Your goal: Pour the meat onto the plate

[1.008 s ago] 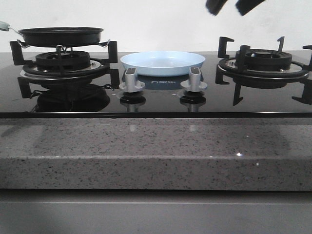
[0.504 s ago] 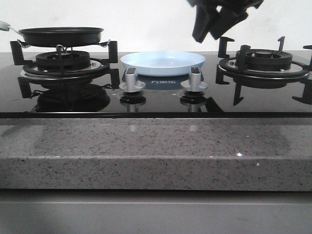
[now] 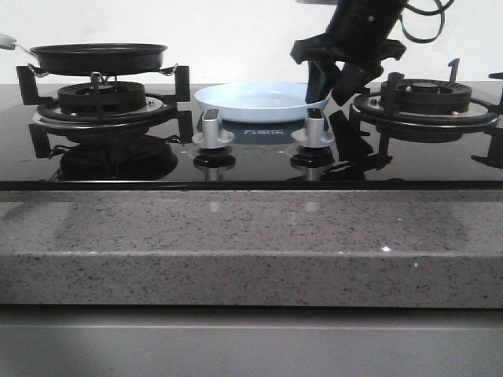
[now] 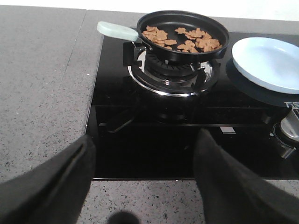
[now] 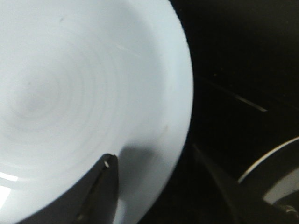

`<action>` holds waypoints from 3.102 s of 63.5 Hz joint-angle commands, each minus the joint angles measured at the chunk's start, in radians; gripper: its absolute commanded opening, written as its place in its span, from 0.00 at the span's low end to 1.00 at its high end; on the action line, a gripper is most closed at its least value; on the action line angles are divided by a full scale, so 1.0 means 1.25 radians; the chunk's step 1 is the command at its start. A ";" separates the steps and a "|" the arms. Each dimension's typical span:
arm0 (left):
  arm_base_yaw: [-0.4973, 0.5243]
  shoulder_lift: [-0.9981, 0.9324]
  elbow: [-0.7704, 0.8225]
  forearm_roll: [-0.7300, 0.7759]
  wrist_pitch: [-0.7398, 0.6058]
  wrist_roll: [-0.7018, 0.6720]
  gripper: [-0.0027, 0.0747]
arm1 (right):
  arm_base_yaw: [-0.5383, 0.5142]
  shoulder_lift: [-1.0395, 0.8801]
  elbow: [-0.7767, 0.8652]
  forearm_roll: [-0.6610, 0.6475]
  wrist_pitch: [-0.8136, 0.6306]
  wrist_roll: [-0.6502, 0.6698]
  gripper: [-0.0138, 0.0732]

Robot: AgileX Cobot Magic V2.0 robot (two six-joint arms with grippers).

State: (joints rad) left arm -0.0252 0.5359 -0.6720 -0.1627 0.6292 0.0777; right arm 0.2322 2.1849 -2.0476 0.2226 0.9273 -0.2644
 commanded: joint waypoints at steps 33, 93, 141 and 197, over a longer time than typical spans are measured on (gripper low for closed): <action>0.000 0.008 -0.028 -0.013 -0.053 -0.003 0.63 | -0.002 -0.044 -0.026 0.047 -0.042 0.021 0.09; 0.000 0.008 -0.028 -0.013 -0.056 -0.003 0.63 | 0.033 -0.532 0.533 0.185 -0.237 -0.041 0.09; 0.000 0.038 -0.028 -0.006 -0.057 -0.003 0.76 | 0.077 -0.536 0.629 0.184 -0.327 -0.042 0.09; 0.207 0.560 -0.396 -0.343 0.132 0.218 0.83 | 0.077 -0.536 0.629 0.184 -0.326 -0.042 0.09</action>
State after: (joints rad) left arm 0.1791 1.1976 -1.0979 -0.3835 0.8202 0.2355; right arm 0.3280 1.5627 -1.2359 0.4254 0.5712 -0.3066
